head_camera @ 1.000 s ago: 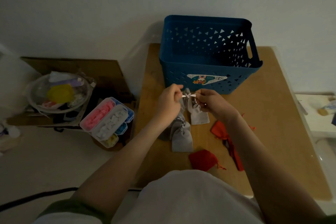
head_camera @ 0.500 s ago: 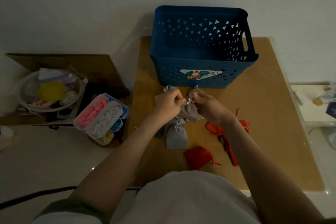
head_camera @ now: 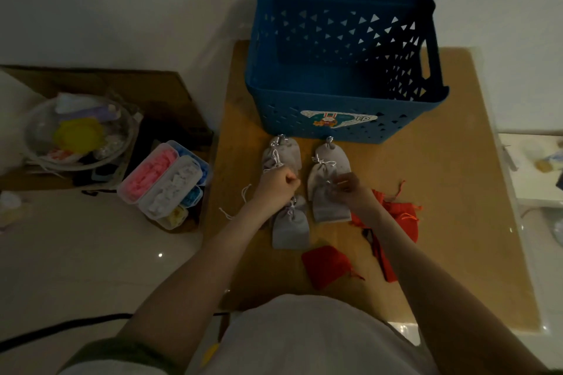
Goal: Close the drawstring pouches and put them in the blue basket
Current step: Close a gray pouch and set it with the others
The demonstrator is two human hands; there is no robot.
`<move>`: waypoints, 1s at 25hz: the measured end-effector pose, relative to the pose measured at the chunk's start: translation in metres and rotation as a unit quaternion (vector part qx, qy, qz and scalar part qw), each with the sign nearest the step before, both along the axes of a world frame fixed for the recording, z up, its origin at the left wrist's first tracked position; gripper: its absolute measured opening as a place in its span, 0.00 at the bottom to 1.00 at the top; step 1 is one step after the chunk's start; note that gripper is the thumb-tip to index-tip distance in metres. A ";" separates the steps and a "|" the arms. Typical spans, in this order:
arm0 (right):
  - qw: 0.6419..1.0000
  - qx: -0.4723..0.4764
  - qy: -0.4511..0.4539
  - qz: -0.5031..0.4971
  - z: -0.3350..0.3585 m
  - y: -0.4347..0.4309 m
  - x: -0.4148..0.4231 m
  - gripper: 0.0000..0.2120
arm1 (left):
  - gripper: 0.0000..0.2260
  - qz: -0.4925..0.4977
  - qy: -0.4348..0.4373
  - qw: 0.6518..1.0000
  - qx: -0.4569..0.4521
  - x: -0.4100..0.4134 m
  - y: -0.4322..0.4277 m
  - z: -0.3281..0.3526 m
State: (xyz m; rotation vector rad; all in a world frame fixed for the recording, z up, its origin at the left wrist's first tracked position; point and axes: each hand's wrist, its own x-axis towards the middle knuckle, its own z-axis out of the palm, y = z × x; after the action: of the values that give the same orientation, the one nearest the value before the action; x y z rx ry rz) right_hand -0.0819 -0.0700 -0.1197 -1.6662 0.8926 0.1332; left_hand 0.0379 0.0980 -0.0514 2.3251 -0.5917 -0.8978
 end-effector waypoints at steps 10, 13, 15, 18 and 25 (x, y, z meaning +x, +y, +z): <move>0.970 -0.237 0.047 0.030 -0.001 0.015 -0.006 0.23 | 0.08 0.180 -0.065 0.981 0.042 0.006 0.062 -0.039; 0.949 -0.305 0.055 0.051 0.006 0.026 -0.002 0.20 | 0.30 0.202 0.007 0.971 0.126 0.013 0.086 -0.052; 0.949 -0.300 0.061 0.079 0.015 0.035 0.002 0.18 | 0.31 0.116 0.052 0.974 0.185 0.014 0.095 -0.056; 0.958 -0.246 0.059 0.136 0.014 0.041 0.001 0.23 | 0.14 0.050 0.008 0.977 0.207 0.006 0.093 -0.051; 0.900 -0.350 0.258 -0.008 0.020 0.027 -0.051 0.37 | 0.05 -0.018 0.010 0.998 -0.056 -0.018 0.043 -0.020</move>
State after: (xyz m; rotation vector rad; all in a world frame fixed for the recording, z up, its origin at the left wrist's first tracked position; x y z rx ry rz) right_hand -0.1334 -0.0432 -0.0999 -2.3474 1.4726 0.2744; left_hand 0.0194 0.1405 -0.0719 2.2096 -0.6588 -0.8815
